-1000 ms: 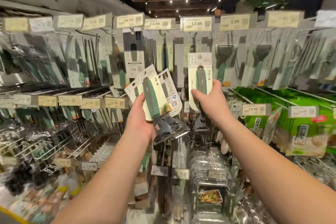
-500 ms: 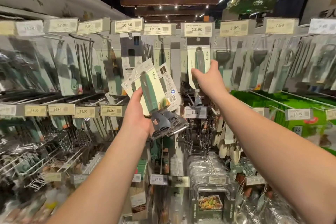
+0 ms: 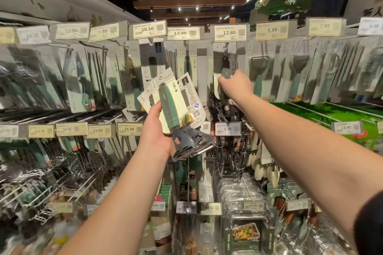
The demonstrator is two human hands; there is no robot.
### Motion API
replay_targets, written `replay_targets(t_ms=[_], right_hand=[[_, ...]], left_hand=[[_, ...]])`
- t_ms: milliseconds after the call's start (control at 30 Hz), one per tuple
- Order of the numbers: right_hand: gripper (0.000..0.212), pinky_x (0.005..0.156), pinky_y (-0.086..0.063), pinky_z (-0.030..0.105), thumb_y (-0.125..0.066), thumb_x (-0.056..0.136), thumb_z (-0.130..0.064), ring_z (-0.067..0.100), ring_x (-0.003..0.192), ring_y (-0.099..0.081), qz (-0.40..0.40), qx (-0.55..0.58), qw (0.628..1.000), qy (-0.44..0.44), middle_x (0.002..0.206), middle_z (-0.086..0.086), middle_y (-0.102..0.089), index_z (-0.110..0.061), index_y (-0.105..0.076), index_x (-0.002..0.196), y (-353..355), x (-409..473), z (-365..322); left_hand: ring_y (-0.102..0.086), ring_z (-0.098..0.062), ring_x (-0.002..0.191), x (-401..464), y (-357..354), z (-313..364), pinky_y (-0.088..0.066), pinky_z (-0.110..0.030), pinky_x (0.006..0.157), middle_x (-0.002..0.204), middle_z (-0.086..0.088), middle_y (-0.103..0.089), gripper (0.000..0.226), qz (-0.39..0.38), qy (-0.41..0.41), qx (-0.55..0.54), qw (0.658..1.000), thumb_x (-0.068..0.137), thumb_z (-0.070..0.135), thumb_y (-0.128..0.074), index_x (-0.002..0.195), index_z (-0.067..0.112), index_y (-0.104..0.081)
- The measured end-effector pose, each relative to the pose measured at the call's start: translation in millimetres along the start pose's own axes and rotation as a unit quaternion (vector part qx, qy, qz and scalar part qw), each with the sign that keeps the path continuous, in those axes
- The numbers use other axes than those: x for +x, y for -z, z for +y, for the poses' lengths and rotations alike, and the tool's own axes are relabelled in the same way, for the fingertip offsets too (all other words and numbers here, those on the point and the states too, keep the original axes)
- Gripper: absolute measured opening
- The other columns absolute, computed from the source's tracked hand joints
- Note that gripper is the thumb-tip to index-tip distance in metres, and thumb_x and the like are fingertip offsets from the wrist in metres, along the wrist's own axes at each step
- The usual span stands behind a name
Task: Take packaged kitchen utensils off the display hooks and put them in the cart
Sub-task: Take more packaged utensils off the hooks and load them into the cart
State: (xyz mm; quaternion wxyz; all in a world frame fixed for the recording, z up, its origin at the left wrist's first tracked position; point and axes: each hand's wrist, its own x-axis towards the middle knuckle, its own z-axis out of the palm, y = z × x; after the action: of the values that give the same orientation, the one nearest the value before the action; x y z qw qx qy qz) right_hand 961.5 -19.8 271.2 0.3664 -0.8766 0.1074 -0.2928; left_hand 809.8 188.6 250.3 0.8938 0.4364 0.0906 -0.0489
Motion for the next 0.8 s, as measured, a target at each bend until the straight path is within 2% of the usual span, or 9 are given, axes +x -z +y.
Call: replay_targets(t_ms=[67, 167, 300, 367, 433, 533, 633, 700, 800], right_hand=[[0.064, 0.064, -0.053, 0.036, -0.056, 0.094, -0.036, 0.026, 0.089, -0.065, 0.007, 0.002, 1.000, -0.012, 0.109, 0.008, -0.065, -0.003, -0.034, 0.145, -4.5, 7.5, -1.3], [0.068, 0.058, -0.047, 0.034, -0.058, 0.094, -0.030, 0.028, 0.087, -0.066, 0.009, 0.003, 1.000, -0.028, 0.106, 0.011, -0.065, 0.000, -0.027, 0.146, -9.0, 15.1, -4.3], [0.053, 0.056, -0.042, 0.029, -0.061, 0.091, -0.028, 0.030, 0.087, -0.065, 0.019, 0.006, 0.999, -0.045, 0.113, 0.014, -0.064, 0.001, -0.045, 0.133, -13.4, 25.7, -6.5], [0.037, 0.046, -0.034, 0.026, -0.062, 0.090, -0.026, 0.027, 0.075, -0.060, 0.016, -0.005, 0.999, -0.047, 0.105, 0.014, -0.064, 0.002, -0.058, 0.114, -15.2, 28.7, -8.2], [0.027, 0.044, -0.031, 0.025, -0.061, 0.091, -0.026, 0.025, 0.070, -0.057, 0.002, -0.023, 0.998, -0.052, 0.095, 0.011, -0.064, -0.001, -0.061, 0.100, -16.6, 31.3, -9.3], [0.027, 0.045, -0.035, 0.027, -0.058, 0.093, -0.025, 0.026, 0.076, -0.060, -0.014, -0.061, 0.997, -0.049, 0.094, 0.011, -0.064, 0.001, -0.063, 0.101, -17.8, 35.1, -11.8], [0.029, 0.053, -0.044, 0.029, -0.056, 0.095, -0.025, 0.027, 0.081, -0.060, -0.022, -0.098, 0.994, -0.048, 0.094, 0.011, -0.060, 0.002, -0.063, 0.104, -19.1, 36.4, -13.6], [0.030, 0.068, -0.054, 0.034, -0.053, 0.096, -0.024, 0.029, 0.087, -0.063, -0.025, -0.114, 0.992, -0.047, 0.097, 0.013, -0.059, 0.003, -0.063, 0.106, -21.0, 37.9, -13.4], [0.031, 0.077, -0.055, 0.036, -0.052, 0.098, -0.022, 0.031, 0.099, -0.065, -0.022, -0.121, 0.991, -0.047, 0.103, 0.015, -0.060, 0.005, -0.061, 0.111, -23.0, 38.8, -12.8]], left_hand=[[-0.063, -0.019, 0.046, -0.2, 2.0, 1.9, -0.053, -0.029, 0.037, 0.053, -0.007, -0.069, 0.024, 0.000, 0.003, -0.001, 1.000, 0.096, 0.039, -0.062, 0.085, 0.018, -0.067], [-0.060, -0.016, 0.034, -3.2, 4.0, 3.7, -0.041, -0.021, 0.028, 0.046, -0.005, -0.065, 0.023, 0.009, 0.001, 0.007, 1.000, 0.097, 0.039, -0.060, 0.085, 0.019, -0.063], [-0.059, -0.016, 0.039, -7.6, 7.9, 5.8, -0.039, -0.017, 0.029, 0.047, -0.004, -0.065, 0.023, 0.007, 0.000, 0.002, 1.000, 0.097, 0.039, -0.060, 0.084, 0.020, -0.062], [-0.059, -0.016, 0.041, -7.0, 10.5, 7.0, -0.041, -0.019, 0.030, 0.050, -0.005, -0.067, 0.022, 0.007, -0.002, 0.002, 1.000, 0.097, 0.039, -0.060, 0.085, 0.021, -0.062], [-0.059, -0.016, 0.039, -6.7, 12.6, 7.9, -0.043, -0.021, 0.031, 0.050, -0.006, -0.067, 0.022, 0.007, -0.003, 0.004, 1.000, 0.097, 0.039, -0.060, 0.086, 0.020, -0.063], [-0.060, -0.016, 0.037, -7.2, 15.0, 9.5, -0.044, -0.021, 0.031, 0.051, -0.007, -0.068, 0.023, 0.009, -0.002, 0.006, 1.000, 0.097, 0.039, -0.060, 0.086, 0.019, -0.063], [-0.060, -0.016, 0.037, -8.3, 19.0, 11.0, -0.039, -0.017, 0.030, 0.051, -0.006, -0.067, 0.024, 0.013, 0.004, 0.001, 1.000, 0.097, 0.040, -0.060, 0.084, 0.019, -0.062], [-0.061, -0.018, 0.043, -8.5, 21.2, 11.6, -0.036, -0.014, 0.029, 0.051, -0.005, -0.067, 0.025, 0.013, 0.008, -0.001, 1.000, 0.097, 0.040, -0.060, 0.083, 0.019, -0.062], [-0.057, -0.019, 0.057, -6.7, 23.2, 11.8, -0.034, -0.013, 0.028, 0.049, -0.005, -0.066, 0.028, 0.011, 0.011, 0.002, 1.000, 0.098, 0.040, -0.058, 0.081, 0.018, -0.061]])
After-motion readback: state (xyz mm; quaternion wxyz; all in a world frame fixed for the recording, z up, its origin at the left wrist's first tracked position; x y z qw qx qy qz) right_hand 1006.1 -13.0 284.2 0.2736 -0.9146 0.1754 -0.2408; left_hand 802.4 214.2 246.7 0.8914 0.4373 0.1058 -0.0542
